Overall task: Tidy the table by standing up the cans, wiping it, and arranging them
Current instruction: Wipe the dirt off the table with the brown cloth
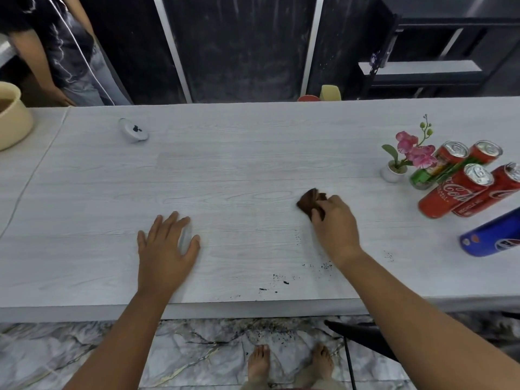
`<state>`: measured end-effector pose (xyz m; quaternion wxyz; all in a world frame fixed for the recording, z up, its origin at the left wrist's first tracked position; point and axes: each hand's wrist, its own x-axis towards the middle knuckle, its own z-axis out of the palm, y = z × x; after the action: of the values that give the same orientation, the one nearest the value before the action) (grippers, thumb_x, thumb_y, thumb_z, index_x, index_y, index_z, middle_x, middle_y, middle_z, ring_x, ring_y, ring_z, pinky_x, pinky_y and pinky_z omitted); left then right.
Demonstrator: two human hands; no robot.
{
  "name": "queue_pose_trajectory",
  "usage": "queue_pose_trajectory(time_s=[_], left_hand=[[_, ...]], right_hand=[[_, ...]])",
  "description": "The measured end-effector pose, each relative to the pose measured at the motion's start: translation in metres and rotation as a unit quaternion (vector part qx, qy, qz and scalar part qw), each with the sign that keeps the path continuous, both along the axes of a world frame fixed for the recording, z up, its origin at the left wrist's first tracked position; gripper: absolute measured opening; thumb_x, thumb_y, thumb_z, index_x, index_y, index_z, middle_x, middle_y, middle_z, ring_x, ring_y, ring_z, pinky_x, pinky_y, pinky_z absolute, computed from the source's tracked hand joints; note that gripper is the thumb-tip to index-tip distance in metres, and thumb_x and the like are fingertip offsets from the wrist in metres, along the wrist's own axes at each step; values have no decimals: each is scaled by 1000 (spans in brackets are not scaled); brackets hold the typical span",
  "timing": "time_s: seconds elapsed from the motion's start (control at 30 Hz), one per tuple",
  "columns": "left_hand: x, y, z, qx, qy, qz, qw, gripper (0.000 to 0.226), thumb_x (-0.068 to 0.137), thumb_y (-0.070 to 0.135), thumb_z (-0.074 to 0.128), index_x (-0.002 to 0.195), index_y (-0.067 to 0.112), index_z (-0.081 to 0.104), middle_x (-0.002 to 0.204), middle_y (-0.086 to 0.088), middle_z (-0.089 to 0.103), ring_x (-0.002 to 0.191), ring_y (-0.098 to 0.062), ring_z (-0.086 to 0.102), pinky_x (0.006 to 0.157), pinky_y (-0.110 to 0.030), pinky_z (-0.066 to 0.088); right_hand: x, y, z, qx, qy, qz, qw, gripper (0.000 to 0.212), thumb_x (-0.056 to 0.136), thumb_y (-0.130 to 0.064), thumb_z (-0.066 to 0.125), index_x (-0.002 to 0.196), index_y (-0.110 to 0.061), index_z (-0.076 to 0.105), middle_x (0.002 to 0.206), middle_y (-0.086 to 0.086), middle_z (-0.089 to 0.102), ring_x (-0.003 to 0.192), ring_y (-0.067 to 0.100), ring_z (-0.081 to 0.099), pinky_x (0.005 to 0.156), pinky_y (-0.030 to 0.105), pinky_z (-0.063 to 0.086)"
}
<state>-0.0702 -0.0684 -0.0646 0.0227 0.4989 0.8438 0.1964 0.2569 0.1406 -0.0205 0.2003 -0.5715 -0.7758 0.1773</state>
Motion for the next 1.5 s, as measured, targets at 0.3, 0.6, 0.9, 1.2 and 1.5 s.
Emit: queue_pose_trajectory(time_s=[0.3,0.6,0.9,1.2,1.5], left_hand=[[-1,0,1,-3,-6,-3,1000,63,102,67,41,155,34,53,171,4,42,165,-25,24,131,-65,14],[0,0,3,-9,-4,-6,1000,64,101,67,41,154,33,55,171,2,43,165,-28,25,129,-67,16],[13,1,5,-46,-5,7,999,64,110,60,31,163,28,47,177,-1,33,167,-31,17,130,-70,10],[19,3,4,-31,-6,15,999,66,105,57,32,161,26,48,175,-2,36,167,-31,18,130,-71,8],[19,2,2,-37,-2,16,999,66,106,58,30,162,27,47,176,-2,35,167,-32,17,130,-71,9]], right_hand=[[49,28,18,2,83,-103,991,25,99,-20,70,120,-10,80,100,5,62,90,20,59,82,31,46],[12,-23,-2,-7,32,-23,999,19,100,-18,71,114,-9,80,99,1,60,85,21,60,74,31,49],[-14,-50,5,-145,199,-31,969,24,97,-25,78,120,-18,80,104,-8,70,94,5,66,79,7,47],[81,-14,26,-92,168,-182,964,32,95,-25,74,127,-19,78,114,1,76,100,17,70,85,31,55],[11,-57,4,-51,32,-52,997,20,97,-20,71,114,-12,80,99,1,61,82,15,54,72,28,42]])
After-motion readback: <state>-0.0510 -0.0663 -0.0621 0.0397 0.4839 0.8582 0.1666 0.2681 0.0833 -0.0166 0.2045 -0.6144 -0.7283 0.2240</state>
